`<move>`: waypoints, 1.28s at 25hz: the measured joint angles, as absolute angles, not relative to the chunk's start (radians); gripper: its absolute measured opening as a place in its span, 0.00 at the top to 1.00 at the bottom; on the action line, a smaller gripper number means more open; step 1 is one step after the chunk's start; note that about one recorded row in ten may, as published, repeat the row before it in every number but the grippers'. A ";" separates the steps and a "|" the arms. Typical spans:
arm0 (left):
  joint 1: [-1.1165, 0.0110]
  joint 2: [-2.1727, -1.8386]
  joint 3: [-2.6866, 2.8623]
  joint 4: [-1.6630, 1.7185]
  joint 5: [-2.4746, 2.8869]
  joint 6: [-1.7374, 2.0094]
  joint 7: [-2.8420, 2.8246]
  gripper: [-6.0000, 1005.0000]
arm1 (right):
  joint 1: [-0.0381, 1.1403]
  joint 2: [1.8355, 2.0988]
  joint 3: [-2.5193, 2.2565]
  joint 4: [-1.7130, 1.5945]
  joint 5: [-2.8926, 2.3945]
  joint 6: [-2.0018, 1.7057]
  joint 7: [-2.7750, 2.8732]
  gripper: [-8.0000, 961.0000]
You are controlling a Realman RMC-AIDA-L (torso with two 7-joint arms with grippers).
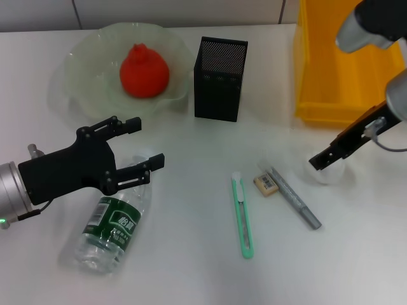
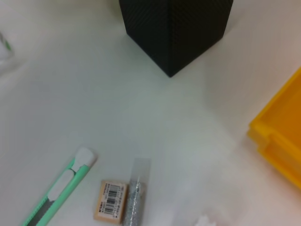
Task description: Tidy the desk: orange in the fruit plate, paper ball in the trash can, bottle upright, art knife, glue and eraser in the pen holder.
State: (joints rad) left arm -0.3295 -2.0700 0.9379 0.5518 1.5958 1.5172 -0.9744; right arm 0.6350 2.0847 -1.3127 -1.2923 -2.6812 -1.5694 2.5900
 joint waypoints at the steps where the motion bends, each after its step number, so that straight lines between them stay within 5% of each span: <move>1: -0.330 -2.070 0.938 0.550 1.596 1.517 -0.974 0.18 | 0.644 2.085 -1.314 -1.262 -2.681 -1.555 2.590 0.16; 13: -0.332 -2.069 0.938 0.548 1.597 1.500 -0.972 0.18 | 0.693 2.082 -1.313 -1.106 -2.680 -1.486 2.584 0.24; 21: -0.331 -2.069 0.939 0.548 1.595 1.508 -0.971 0.18 | 0.601 2.081 -1.119 -1.594 -2.638 -1.665 2.598 0.50; 32: -0.328 -2.068 0.946 0.601 1.604 1.577 -1.097 0.18 | 0.591 2.079 -0.983 -1.300 -2.581 -1.233 2.427 0.33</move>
